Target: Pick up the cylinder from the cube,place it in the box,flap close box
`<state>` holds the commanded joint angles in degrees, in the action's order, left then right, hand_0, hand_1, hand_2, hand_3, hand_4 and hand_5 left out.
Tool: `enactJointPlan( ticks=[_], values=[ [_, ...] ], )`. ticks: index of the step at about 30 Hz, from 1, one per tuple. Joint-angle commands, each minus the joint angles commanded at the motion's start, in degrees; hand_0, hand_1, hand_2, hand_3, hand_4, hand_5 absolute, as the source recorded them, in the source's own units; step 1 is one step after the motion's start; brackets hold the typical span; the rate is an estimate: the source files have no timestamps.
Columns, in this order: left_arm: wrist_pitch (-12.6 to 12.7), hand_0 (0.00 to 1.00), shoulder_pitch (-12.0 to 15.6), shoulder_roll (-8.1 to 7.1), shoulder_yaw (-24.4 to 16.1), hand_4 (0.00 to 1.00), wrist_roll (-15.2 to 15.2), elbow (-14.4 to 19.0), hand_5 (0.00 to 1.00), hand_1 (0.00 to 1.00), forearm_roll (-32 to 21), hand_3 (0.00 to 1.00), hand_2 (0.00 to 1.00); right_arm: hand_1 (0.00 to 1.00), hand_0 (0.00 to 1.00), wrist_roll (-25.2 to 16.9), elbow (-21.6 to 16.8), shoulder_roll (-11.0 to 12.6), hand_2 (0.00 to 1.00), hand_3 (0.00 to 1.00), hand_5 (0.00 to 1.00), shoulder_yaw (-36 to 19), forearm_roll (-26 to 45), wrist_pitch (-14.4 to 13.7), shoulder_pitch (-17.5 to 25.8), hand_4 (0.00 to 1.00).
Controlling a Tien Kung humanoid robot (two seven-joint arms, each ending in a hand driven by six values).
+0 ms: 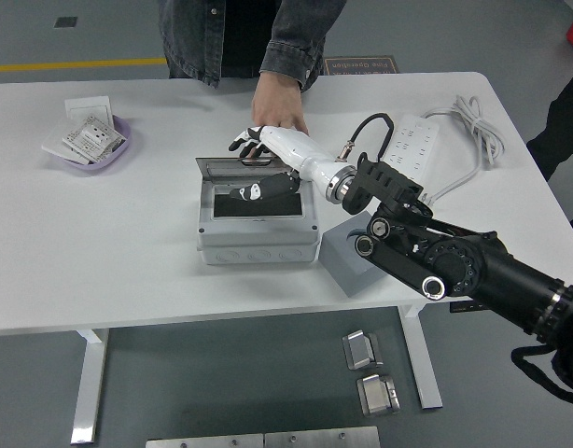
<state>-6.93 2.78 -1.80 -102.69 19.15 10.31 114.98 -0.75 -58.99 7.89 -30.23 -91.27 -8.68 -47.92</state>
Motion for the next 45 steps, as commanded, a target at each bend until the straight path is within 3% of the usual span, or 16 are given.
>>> enactJointPlan(
  ticks=[16,27,34,40,45],
  values=[
    [0.3,0.690,0.3,0.07,-1.2,0.715,0.2,0.0,0.400,0.683,0.9,0.717,0.599,0.638,0.687,1.8,-7.4,3.8,0.672,0.745,0.336,0.9,-2.1,1.3,2.8,0.903],
    [0.3,0.690,0.3,0.26,-1.3,0.714,0.3,0.0,0.398,0.683,0.9,0.717,0.601,0.640,0.687,2.0,-7.9,4.9,0.676,0.750,0.342,-0.4,-2.6,1.7,4.7,0.906],
    [0.4,0.690,0.5,0.08,-2.5,0.714,0.5,0.0,0.396,0.683,2.0,0.716,0.601,0.640,0.683,2.6,-11.4,7.5,0.676,0.752,0.344,-6.5,-5.0,2.9,7.3,0.906],
    [0.6,0.690,0.9,-0.02,-3.2,0.714,0.6,0.0,0.395,0.683,2.3,0.717,0.602,0.640,0.680,2.5,-16.3,10.3,0.676,0.752,0.345,-14.2,-6.9,3.8,12.9,0.906],
    [0.8,0.690,1.1,-0.09,-3.5,0.714,0.6,0.0,0.395,0.683,2.5,0.717,0.602,0.640,0.680,1.5,-19.4,11.1,0.676,0.752,0.345,-20.7,-7.5,3.1,17.5,0.906]
  ],
)
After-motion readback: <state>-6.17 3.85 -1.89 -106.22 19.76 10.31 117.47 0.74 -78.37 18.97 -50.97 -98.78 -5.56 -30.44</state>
